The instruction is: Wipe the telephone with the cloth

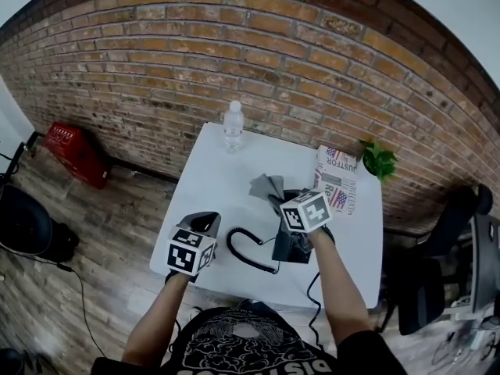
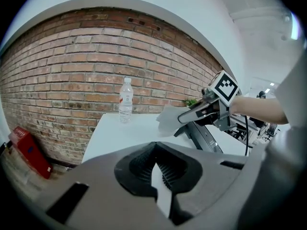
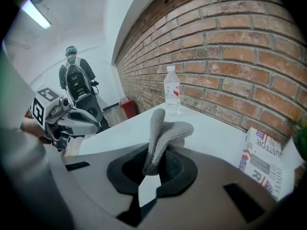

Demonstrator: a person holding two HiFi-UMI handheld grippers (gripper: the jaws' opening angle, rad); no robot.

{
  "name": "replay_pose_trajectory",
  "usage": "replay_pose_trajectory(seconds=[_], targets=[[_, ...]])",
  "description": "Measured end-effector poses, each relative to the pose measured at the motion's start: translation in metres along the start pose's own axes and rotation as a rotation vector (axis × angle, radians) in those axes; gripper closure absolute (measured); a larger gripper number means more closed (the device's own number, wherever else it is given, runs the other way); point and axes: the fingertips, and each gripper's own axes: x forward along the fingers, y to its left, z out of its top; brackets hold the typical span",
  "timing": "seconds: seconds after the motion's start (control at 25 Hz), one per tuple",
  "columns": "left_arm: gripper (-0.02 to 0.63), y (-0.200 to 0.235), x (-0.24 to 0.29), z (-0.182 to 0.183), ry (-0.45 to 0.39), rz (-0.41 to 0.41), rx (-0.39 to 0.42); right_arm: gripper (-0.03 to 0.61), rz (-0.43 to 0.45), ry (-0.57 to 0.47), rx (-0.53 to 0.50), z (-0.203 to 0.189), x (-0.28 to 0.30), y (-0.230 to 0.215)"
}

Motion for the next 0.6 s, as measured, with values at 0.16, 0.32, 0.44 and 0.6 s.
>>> replay_pose_trajectory(seconds=[0.16, 0.32, 0.44, 0.6], targets=[[0.607, -0.003, -0.008, 0.003, -0.014, -0.011, 0.005, 0.568, -0.01, -0.046, 0.003, 0.003, -0.008, 0.013], [0.607, -0.004, -0.016, 0.005, -0.028, -0.021, 0.02, 0.568, -0.023, -0.116, 0.038, 0.01, -0.022, 0.027], [0.607, -0.006, -0.021, 0.009, -0.04, -0.037, 0.033, 0.568, -0.047, -0.167, 0.072, 0.012, -0.036, 0.036], [0.607, -0.01, -0.028, 0.015, -0.056, -0.056, 0.053, 0.568, -0.093, -0.22, 0.101, 0.006, -0.058, 0.047]])
